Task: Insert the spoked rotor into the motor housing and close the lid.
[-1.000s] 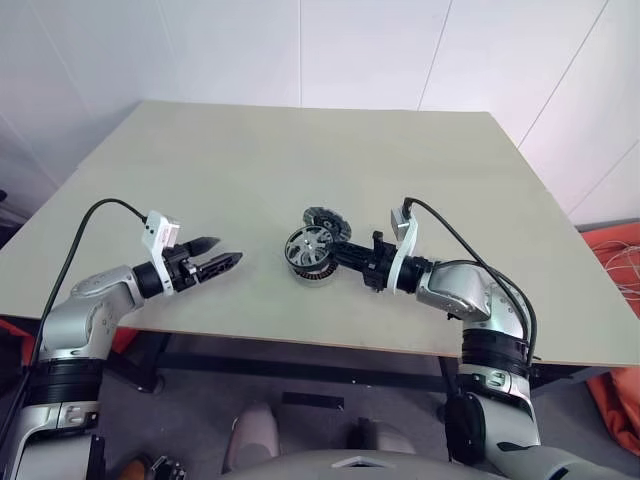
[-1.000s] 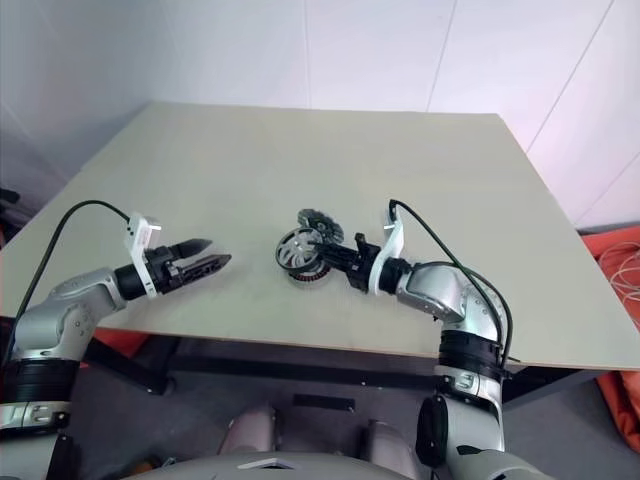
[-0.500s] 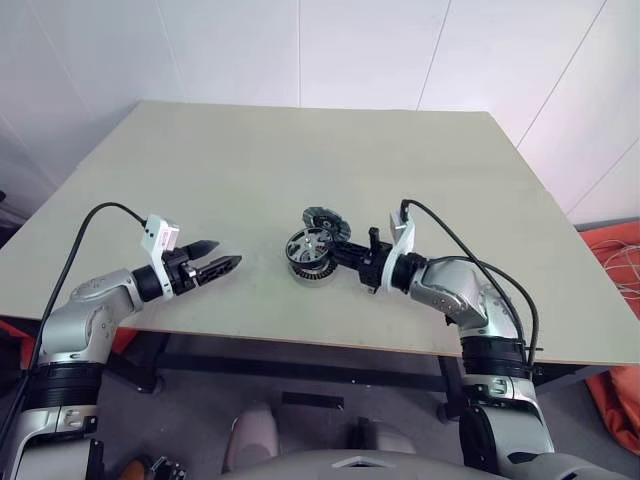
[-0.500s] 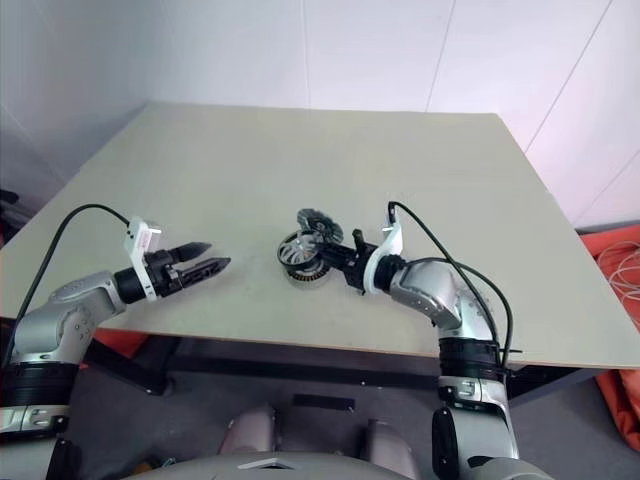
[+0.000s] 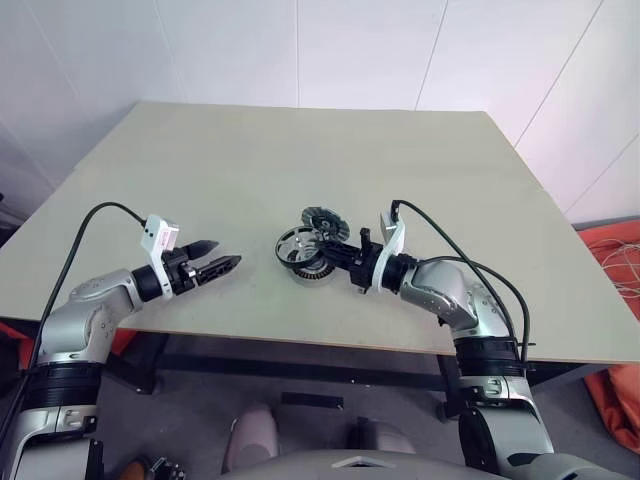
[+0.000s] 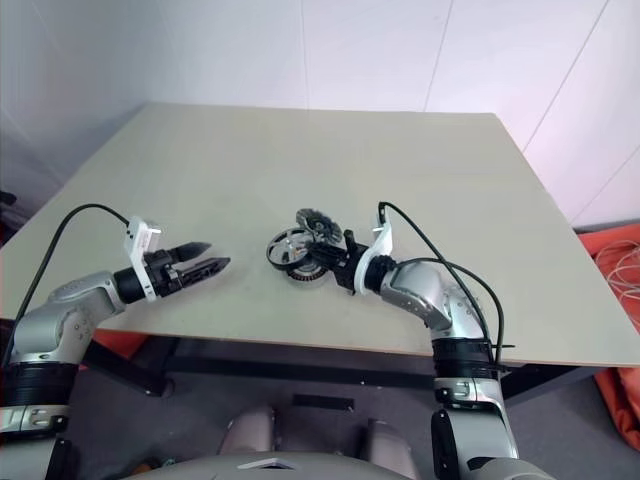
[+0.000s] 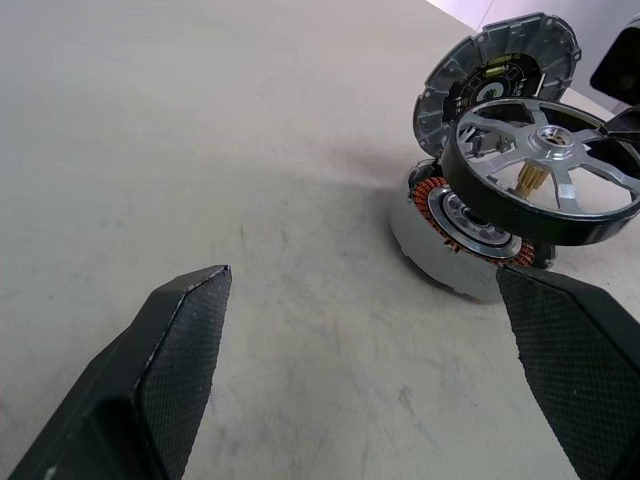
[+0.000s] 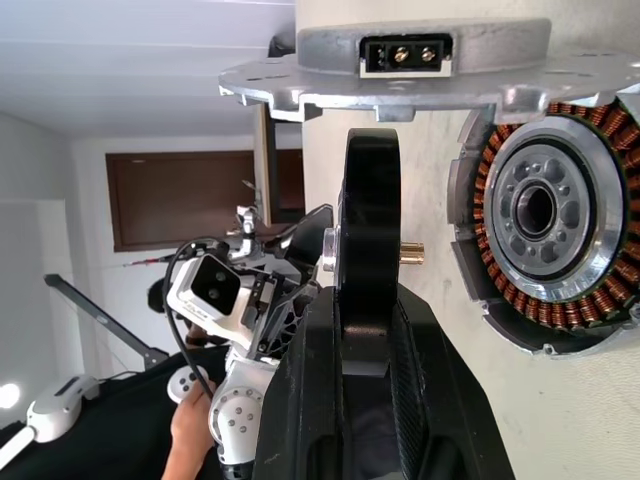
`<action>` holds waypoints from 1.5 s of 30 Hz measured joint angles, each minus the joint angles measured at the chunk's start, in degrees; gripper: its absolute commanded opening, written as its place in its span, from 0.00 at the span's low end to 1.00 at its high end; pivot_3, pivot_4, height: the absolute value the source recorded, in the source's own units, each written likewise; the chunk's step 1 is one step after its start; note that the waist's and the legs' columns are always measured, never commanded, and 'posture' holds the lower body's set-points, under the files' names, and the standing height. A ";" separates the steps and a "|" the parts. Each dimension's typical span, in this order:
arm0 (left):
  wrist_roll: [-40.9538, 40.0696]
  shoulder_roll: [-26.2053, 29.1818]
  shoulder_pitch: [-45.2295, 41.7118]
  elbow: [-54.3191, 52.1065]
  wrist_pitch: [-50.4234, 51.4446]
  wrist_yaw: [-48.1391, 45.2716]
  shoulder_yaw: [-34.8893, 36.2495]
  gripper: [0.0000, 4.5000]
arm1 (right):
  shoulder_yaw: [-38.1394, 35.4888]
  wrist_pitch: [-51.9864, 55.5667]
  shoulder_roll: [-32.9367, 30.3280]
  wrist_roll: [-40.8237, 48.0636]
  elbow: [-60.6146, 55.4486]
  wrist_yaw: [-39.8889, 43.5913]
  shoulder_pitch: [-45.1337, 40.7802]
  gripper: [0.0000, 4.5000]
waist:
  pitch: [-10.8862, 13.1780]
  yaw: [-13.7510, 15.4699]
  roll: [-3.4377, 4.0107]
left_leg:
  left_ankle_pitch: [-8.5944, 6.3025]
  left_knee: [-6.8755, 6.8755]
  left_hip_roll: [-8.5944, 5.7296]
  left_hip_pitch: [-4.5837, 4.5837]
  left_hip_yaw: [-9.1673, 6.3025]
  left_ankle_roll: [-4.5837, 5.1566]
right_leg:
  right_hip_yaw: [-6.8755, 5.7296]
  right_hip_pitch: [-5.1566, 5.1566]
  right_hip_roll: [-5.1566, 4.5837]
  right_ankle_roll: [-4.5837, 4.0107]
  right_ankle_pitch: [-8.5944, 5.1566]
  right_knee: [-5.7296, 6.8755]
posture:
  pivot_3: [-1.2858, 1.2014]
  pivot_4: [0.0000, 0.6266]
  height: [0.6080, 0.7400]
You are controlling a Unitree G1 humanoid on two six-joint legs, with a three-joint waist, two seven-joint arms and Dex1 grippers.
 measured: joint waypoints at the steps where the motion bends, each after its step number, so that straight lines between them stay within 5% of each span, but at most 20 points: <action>1: 0.00 0.03 0.00 0.00 0.00 0.00 0.00 1.00 | 0.18 -0.06 -0.09 -0.26 0.15 0.55 0.00 0.08 | 0.00 -0.10 -0.01 | 0.00 0.00 0.00 0.00 0.00 0.00 | 0.00 0.00 0.00 0.00 0.00 0.00 | 0.52 0.00 1.00; 45: 0.07 0.33 -0.76 0.00 0.00 -0.16 -0.09 1.00 | -1.08 1.09 0.81 -11.25 5.16 8.87 -1.32 0.08 | -0.02 -0.55 -0.04 | 0.00 0.11 0.01 -0.03 -0.01 0.00 | 0.00 0.02 0.00 -0.16 0.14 0.06 | 0.52 0.00 1.00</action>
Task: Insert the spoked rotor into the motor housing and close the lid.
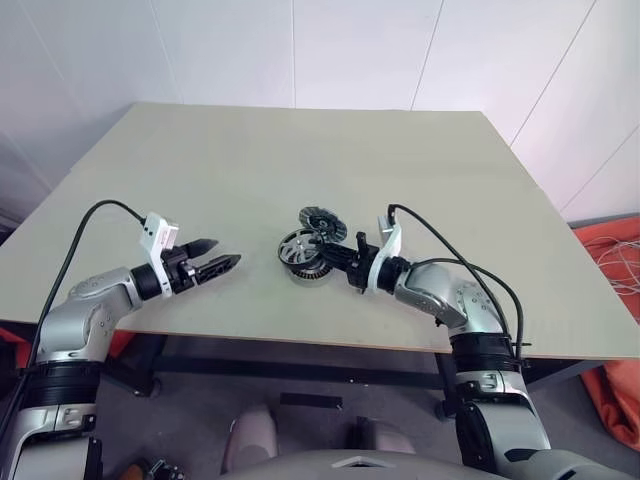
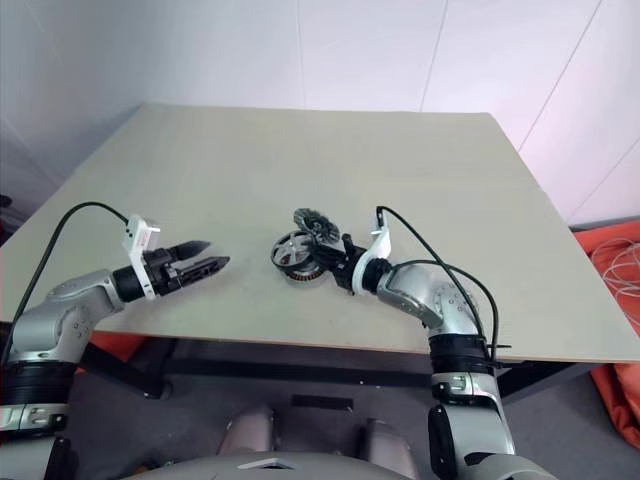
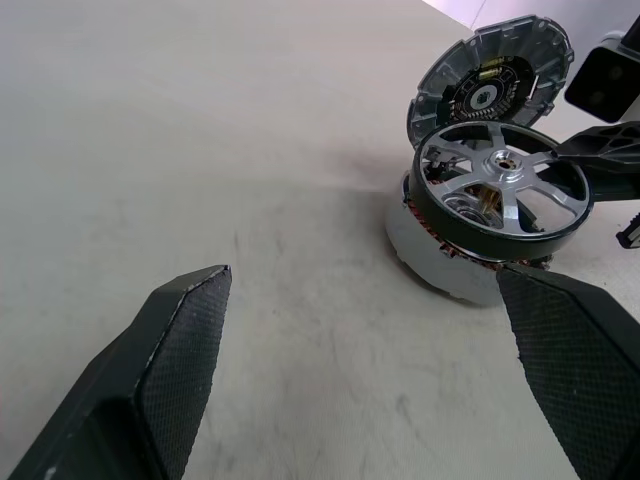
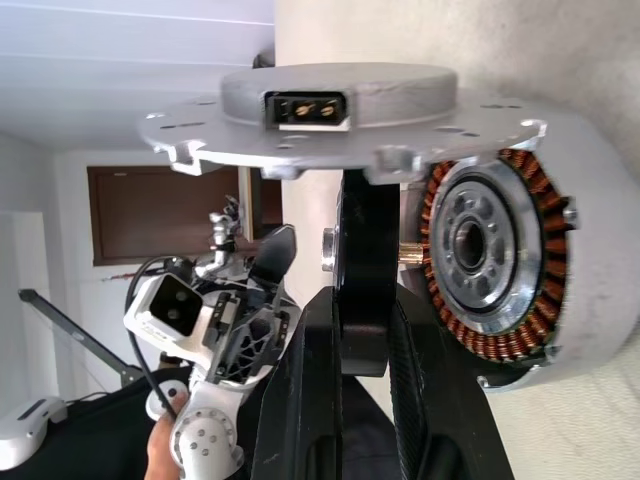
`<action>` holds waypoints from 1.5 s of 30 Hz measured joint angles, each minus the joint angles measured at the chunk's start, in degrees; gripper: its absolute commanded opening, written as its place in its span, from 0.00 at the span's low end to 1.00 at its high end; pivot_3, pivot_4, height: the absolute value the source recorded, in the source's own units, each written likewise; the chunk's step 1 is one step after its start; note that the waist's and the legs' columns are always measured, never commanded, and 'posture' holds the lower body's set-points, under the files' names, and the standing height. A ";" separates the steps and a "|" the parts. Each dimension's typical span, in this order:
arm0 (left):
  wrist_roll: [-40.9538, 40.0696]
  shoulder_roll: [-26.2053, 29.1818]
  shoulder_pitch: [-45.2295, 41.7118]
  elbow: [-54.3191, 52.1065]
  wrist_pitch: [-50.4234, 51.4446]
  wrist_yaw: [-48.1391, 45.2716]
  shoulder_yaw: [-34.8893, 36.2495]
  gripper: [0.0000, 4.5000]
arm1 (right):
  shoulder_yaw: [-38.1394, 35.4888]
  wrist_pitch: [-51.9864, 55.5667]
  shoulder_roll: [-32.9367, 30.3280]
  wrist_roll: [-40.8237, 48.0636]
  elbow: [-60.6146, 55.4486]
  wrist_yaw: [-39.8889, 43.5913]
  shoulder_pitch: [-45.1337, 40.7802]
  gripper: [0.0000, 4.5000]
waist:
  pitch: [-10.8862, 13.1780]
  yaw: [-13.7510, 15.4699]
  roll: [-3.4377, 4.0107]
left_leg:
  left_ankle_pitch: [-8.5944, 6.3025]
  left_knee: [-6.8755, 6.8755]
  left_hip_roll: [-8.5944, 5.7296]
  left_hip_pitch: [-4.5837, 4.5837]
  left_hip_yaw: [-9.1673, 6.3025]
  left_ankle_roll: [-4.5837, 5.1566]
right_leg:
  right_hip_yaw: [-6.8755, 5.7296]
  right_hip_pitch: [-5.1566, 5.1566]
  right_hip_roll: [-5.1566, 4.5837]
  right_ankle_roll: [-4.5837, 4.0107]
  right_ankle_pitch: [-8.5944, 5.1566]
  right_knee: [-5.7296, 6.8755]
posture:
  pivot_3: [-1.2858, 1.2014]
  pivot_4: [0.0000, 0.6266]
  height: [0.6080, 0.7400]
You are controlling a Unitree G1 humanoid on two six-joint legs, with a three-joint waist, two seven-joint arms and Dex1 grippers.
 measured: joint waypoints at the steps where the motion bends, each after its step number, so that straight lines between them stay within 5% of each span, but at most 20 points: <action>1: 0.00 0.00 -0.20 0.00 0.00 0.00 0.00 1.00 | -0.01 0.14 0.03 -0.05 0.18 0.10 0.00 0.08 | 0.00 0.00 0.00 | 0.00 0.00 0.00 0.00 0.00 0.00 | 0.00 0.00 0.00 -0.05 0.03 0.00 | 0.52 0.00 1.00; 15: -0.01 0.00 -0.41 0.00 0.00 -0.09 0.00 1.00 | -1.08 0.74 0.50 -4.29 0.83 2.50 -0.30 0.08 | 0.00 0.01 -0.01 | 0.00 0.02 0.00 0.00 0.00 0.00 | 0.00 0.01 0.00 -0.04 0.03 0.00 | 0.52 0.00 1.00; 27: -0.01 0.00 -0.42 -0.01 0.03 -0.11 0.00 1.00 | -3.08 2.17 0.38 -4.68 0.56 3.37 -0.74 0.99 | -0.02 0.01 -0.03 | 0.00 0.02 0.00 0.05 0.00 0.00 | 0.00 0.05 0.00 -0.05 0.04 0.00 | 0.52 0.00 1.00; 37: -0.03 -0.07 -0.43 -0.03 0.04 -0.09 -0.06 1.00 | -3.10 4.66 -1.48 -1.69 -3.97 1.10 0.20 0.99 | -0.03 0.10 -0.05 | 0.00 0.05 -0.01 0.04 0.00 0.00 | 0.00 0.08 -0.01 0.03 0.06 -0.02 | 0.52 0.00 1.00; 45: -0.03 -0.27 -0.74 0.03 0.03 -0.11 -0.18 1.00 | 1.27 10.26 -12.96 4.32 -12.78 2.58 1.25 0.99 | -0.04 0.13 -0.06 | 0.01 0.08 -0.02 0.07 -0.01 -0.01 | 0.01 0.13 0.00 0.33 -0.02 -0.03 | 0.52 0.00 1.00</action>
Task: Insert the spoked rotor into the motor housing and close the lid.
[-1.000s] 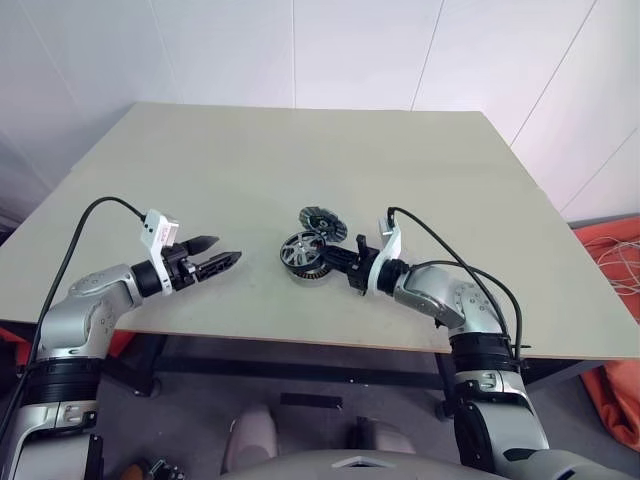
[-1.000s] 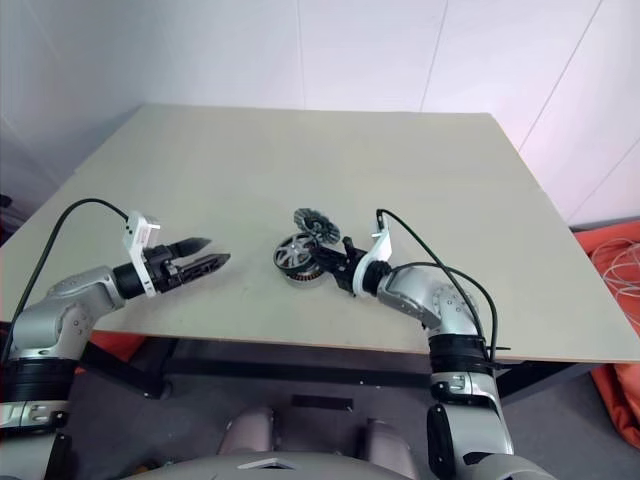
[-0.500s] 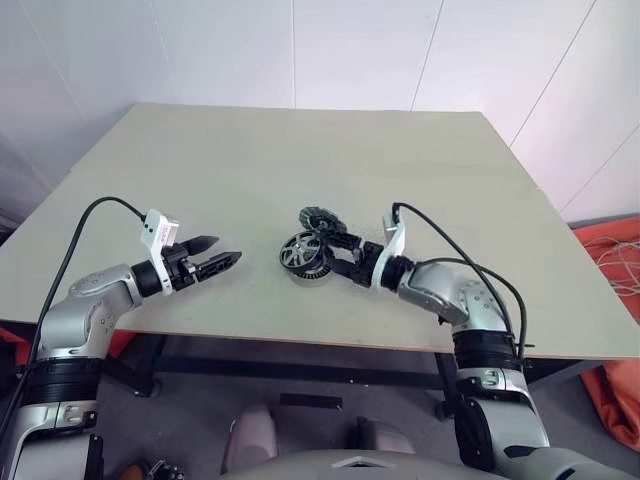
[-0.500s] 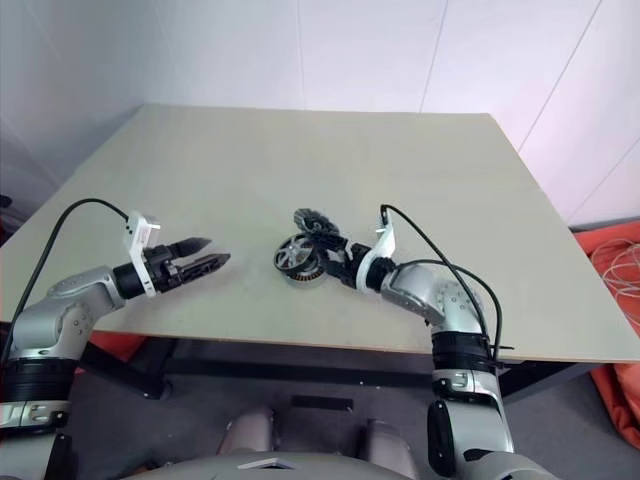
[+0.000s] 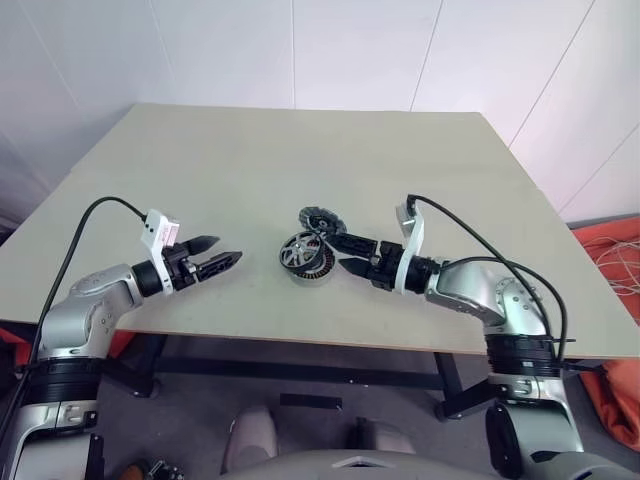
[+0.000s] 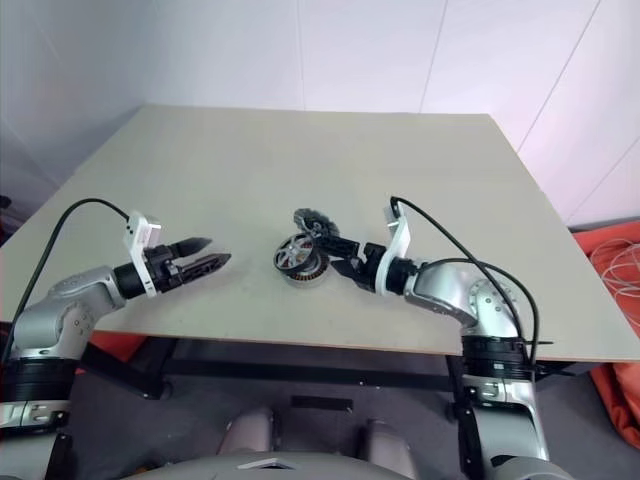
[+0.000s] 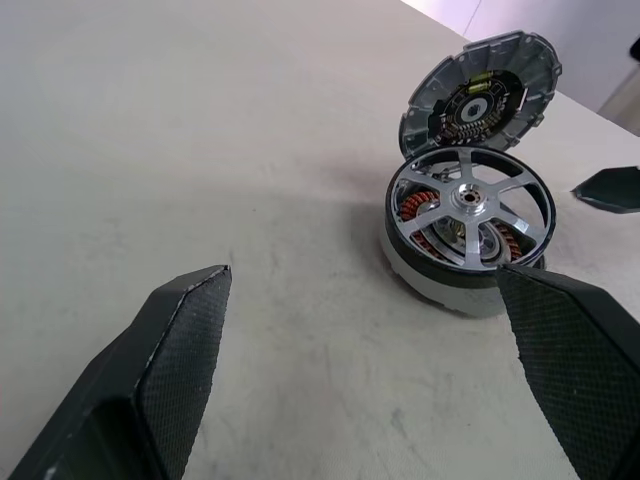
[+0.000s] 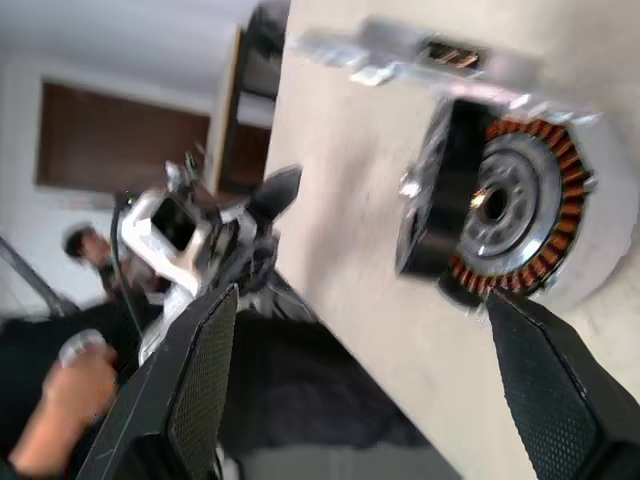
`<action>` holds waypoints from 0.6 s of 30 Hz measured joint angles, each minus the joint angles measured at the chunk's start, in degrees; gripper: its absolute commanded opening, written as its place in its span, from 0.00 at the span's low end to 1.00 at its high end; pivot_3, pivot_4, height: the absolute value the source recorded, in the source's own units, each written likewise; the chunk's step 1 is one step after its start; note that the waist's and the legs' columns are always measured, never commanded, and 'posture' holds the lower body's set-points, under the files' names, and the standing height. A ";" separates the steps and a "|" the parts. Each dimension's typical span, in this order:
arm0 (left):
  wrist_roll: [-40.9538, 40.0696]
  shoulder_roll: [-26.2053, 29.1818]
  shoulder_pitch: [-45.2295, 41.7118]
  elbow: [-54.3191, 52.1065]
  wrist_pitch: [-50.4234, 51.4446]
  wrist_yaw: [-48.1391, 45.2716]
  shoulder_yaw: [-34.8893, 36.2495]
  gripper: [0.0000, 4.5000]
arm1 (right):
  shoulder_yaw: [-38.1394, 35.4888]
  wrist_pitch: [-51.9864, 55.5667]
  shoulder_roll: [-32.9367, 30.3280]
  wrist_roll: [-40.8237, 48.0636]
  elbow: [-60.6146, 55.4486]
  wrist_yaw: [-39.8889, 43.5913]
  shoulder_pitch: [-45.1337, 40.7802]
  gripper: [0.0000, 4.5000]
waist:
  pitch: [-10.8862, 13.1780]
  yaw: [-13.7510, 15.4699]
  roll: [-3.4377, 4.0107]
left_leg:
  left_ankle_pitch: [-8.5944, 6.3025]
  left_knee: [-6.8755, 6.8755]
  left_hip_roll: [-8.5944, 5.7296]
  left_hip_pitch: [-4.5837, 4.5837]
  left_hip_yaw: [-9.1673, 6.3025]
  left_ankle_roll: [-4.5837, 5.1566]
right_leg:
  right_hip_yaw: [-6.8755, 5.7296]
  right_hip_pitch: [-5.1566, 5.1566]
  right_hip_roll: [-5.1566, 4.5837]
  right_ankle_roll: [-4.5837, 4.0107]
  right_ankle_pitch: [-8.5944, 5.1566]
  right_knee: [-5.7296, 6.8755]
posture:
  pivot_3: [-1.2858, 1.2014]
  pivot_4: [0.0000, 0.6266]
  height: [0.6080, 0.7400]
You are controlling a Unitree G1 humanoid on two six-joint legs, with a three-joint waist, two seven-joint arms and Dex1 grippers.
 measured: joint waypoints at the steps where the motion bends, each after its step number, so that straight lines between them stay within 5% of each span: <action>1: 0.00 -0.03 -0.15 0.05 -0.01 -0.01 -0.01 1.00 | 1.26 1.52 -2.43 -0.90 -1.67 1.69 -0.27 0.99 | 0.00 0.06 0.00 | 0.00 0.01 -0.01 0.00 0.00 0.00 | 0.01 0.01 0.00 0.01 0.00 -0.01 | 0.52 0.00 1.00; 6: 0.06 -0.27 -0.37 0.42 -0.52 -0.02 -0.05 1.00 | 4.03 3.66 -7.11 -5.54 -5.75 8.02 -5.06 0.79 | 0.00 0.00 -0.01 | 0.02 0.07 0.00 0.03 -0.01 -0.04 | 0.03 0.04 0.00 0.05 0.02 0.00 | 0.52 0.00 1.00; 16: 0.11 -0.74 -0.47 0.59 -0.73 0.10 -0.04 1.00 | 11.92 0.82 0.84 -22.33 -6.74 12.35 -12.70 0.01 | -0.01 0.05 -0.02 | 0.03 0.08 -0.02 -0.14 -0.02 -0.05 | 0.02 -0.07 -0.01 -0.29 0.21 0.01 | 0.52 0.00 1.00; 18: 0.10 -0.75 -0.44 0.57 -0.74 0.21 0.00 1.00 | 14.01 0.00 1.36 -27.19 -6.76 14.13 -13.30 0.01 | -0.01 0.15 -0.02 | 0.03 0.09 -0.07 -0.17 -0.04 -0.05 | 0.02 -0.07 -0.04 -0.30 0.22 0.00 | 0.52 0.00 1.00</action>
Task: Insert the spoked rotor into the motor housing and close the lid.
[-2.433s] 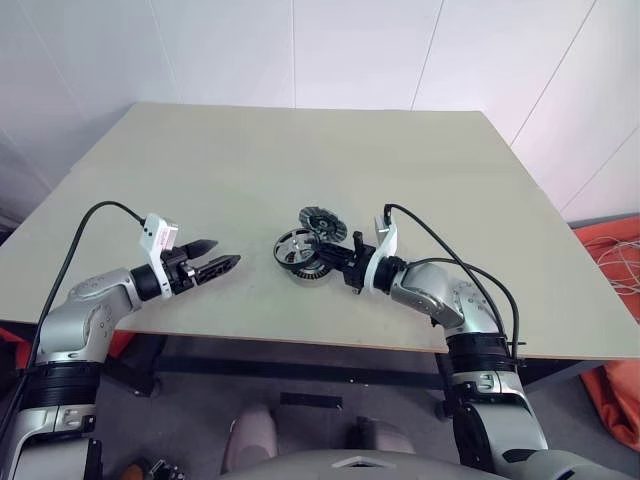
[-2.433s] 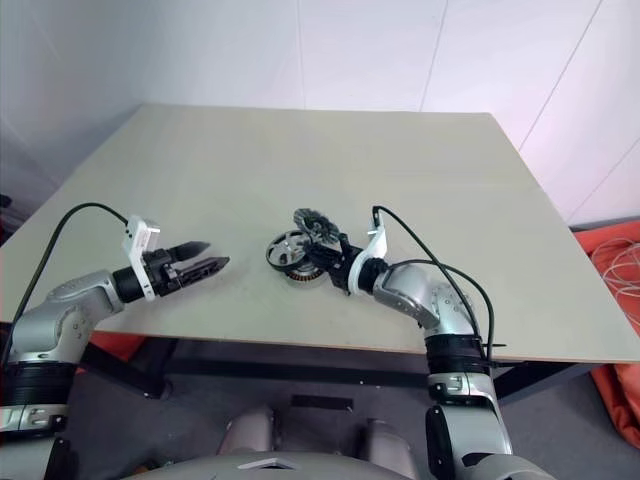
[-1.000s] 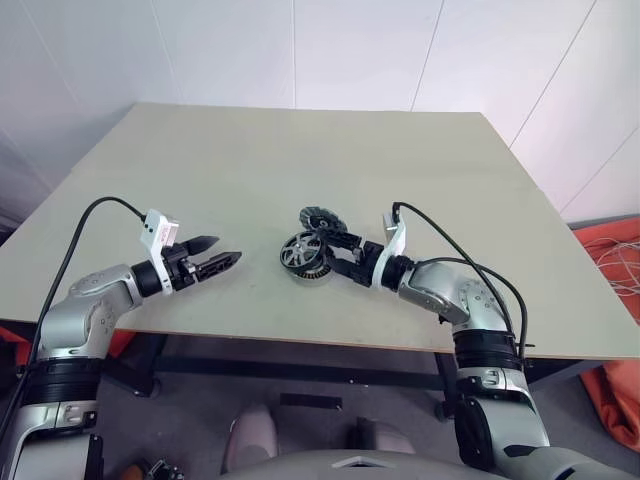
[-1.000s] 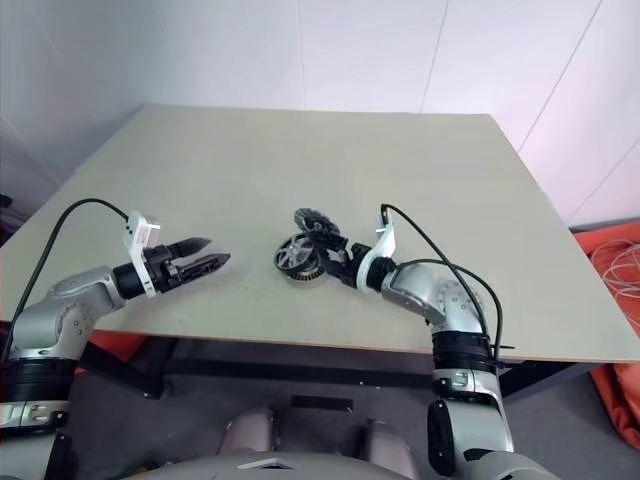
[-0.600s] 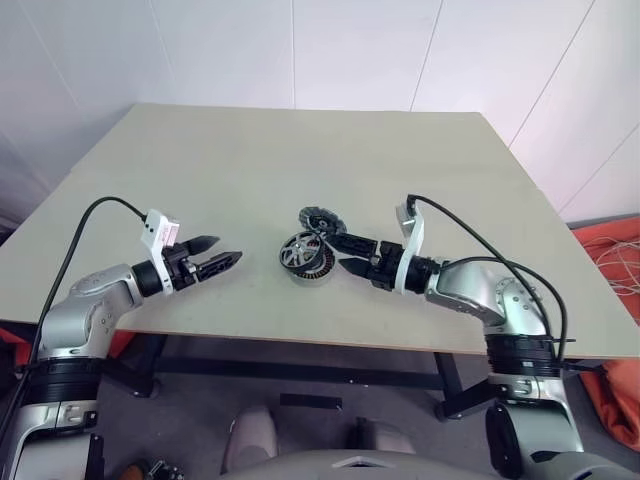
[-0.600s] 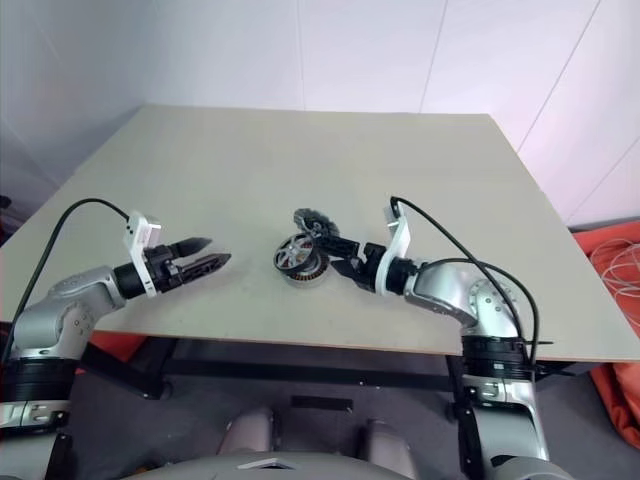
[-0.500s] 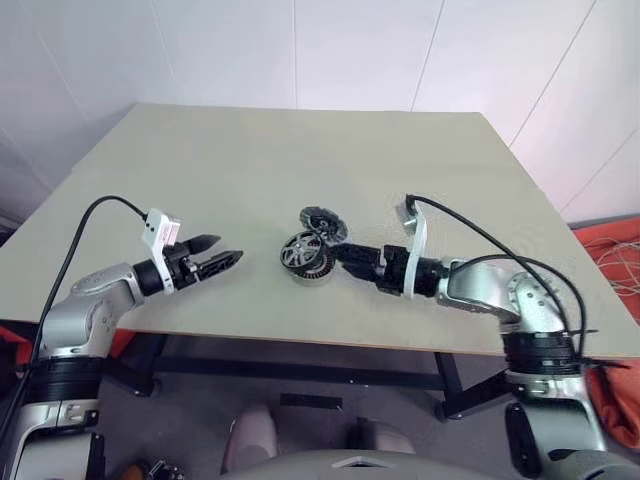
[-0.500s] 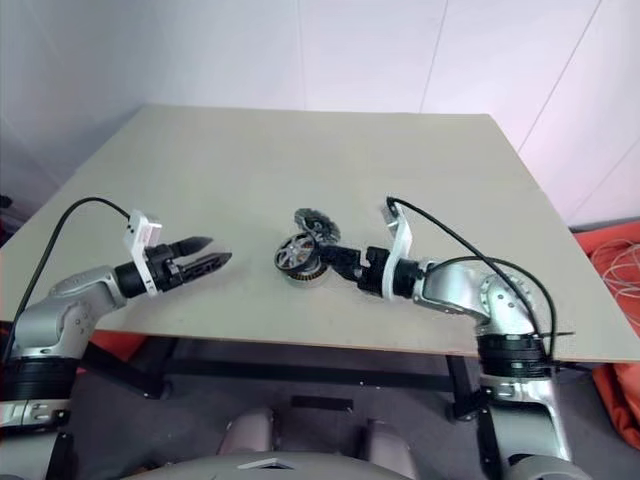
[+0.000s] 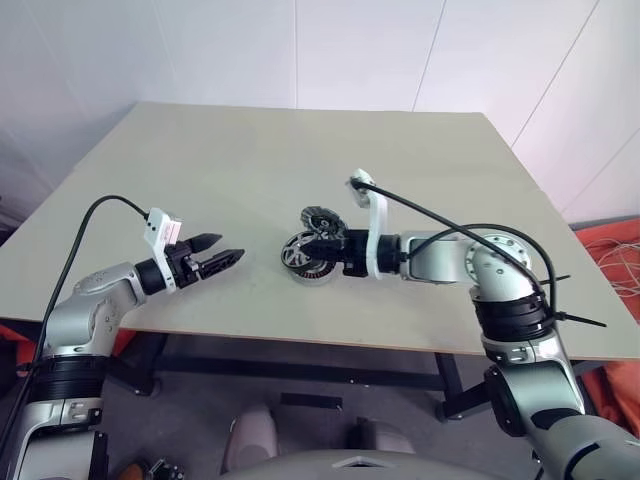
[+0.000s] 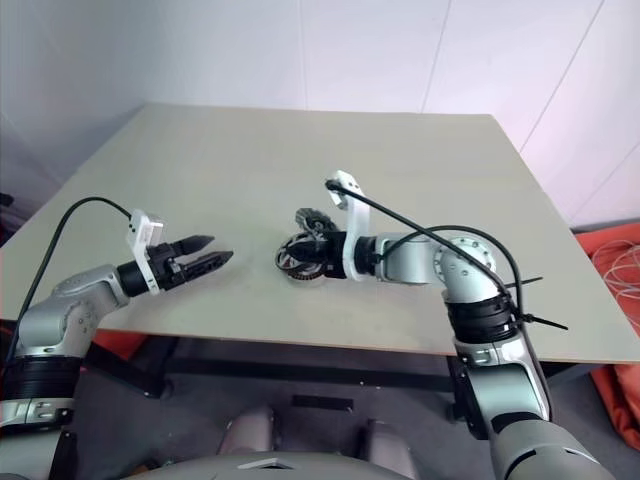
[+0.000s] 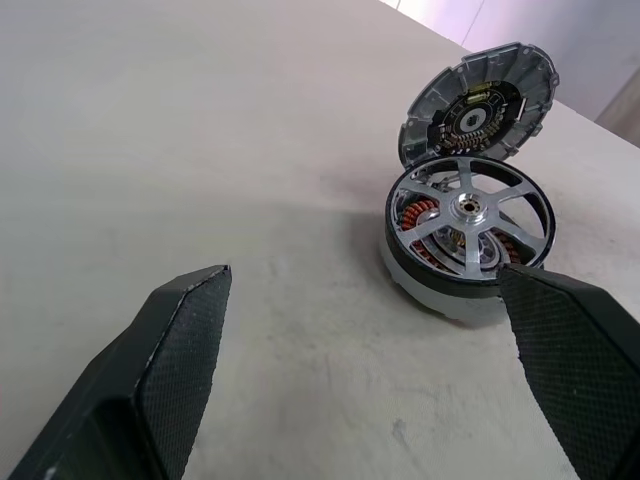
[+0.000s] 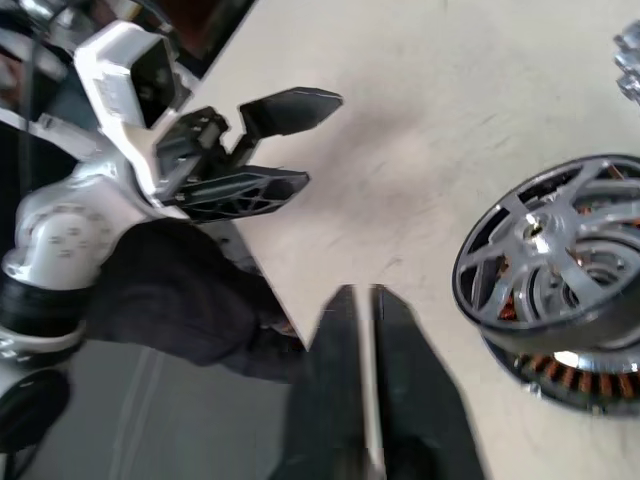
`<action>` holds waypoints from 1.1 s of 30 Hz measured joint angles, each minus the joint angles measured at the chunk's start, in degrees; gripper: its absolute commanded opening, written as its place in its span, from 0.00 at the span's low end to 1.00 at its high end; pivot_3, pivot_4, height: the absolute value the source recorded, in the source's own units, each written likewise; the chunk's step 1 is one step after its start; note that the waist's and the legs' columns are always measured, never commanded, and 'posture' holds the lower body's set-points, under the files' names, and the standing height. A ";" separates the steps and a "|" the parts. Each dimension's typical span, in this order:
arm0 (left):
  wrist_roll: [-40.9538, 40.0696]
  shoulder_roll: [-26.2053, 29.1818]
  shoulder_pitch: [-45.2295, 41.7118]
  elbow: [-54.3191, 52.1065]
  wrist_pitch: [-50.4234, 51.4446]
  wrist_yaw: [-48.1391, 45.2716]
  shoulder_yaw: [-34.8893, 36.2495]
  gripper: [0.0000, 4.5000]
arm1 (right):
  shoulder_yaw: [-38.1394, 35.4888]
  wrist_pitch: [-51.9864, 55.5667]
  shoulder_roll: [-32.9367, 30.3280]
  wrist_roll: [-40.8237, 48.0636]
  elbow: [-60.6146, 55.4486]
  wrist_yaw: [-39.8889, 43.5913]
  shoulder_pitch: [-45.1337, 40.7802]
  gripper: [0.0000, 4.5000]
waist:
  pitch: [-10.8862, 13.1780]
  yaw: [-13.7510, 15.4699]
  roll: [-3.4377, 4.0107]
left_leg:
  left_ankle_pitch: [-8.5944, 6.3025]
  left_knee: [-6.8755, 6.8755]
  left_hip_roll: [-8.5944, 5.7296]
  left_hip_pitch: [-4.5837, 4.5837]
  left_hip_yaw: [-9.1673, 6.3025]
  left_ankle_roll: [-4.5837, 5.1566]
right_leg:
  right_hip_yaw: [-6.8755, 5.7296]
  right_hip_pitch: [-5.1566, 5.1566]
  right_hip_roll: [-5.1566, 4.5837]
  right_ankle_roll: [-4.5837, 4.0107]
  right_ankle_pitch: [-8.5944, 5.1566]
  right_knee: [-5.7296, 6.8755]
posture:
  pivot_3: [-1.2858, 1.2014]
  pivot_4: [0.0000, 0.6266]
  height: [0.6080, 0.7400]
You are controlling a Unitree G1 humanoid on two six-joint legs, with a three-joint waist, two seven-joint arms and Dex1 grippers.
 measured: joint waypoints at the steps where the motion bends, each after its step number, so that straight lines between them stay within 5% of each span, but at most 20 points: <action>1: 0.00 0.00 0.01 0.00 -0.01 0.07 0.03 1.00 | 1.32 -0.54 -0.03 -3.17 -0.01 1.16 -0.32 0.01 | 0.00 0.00 0.00 | 0.00 0.01 0.00 0.00 -0.01 0.00 | 0.00 0.00 0.00 0.02 -0.01 0.00 | 0.52 0.00 1.00; 15: -0.01 -0.69 0.06 -0.03 -0.30 0.69 0.03 1.00 | 9.32 -5.17 1.39 -29.06 -0.60 13.71 -2.92 0.01 | 0.00 -0.18 -0.01 | 0.00 0.00 0.01 0.02 -0.04 -0.01 | 0.00 0.00 0.01 -0.01 0.01 0.02 | 0.52 0.00 1.00; 33: -0.01 -0.74 0.07 -0.03 -0.43 0.73 0.04 1.00 | 9.17 -1.12 0.47 -39.35 -0.60 21.71 -2.05 0.01 | 0.00 -0.20 -0.01 | 0.00 0.03 0.03 0.08 -0.05 -0.01 | 0.02 0.03 0.02 -0.05 0.03 0.08 | 0.52 0.00 1.00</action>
